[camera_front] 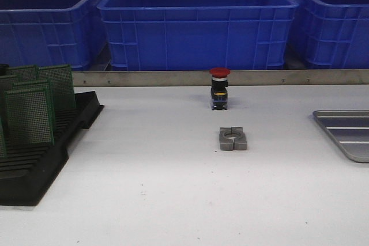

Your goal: Place circuit board on tray

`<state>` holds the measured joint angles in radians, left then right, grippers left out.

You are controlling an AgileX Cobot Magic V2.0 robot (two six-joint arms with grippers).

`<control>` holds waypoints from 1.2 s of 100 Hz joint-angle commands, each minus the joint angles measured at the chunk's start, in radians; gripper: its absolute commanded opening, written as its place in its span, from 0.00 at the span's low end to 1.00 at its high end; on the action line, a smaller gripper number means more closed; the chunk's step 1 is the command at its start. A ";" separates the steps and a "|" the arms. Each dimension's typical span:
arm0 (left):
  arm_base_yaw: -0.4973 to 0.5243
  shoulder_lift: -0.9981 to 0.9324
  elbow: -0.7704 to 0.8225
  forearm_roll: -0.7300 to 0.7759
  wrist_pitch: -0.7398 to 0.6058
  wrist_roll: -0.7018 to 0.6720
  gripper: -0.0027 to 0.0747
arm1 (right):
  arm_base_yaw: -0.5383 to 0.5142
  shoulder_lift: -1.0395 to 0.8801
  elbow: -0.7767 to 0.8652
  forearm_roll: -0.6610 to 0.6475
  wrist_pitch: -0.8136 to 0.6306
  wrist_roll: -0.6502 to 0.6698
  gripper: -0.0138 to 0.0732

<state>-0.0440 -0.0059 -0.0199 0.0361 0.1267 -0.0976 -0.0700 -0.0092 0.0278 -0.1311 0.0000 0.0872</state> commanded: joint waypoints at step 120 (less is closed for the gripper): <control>0.002 1.156 -1.007 -0.181 0.755 0.663 0.56 | -0.004 -0.023 -0.001 -0.004 -0.082 -0.007 0.09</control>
<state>-0.0440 1.1095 -0.9471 -0.0579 0.8308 0.3247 -0.0700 -0.0092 0.0278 -0.1311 0.0000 0.0852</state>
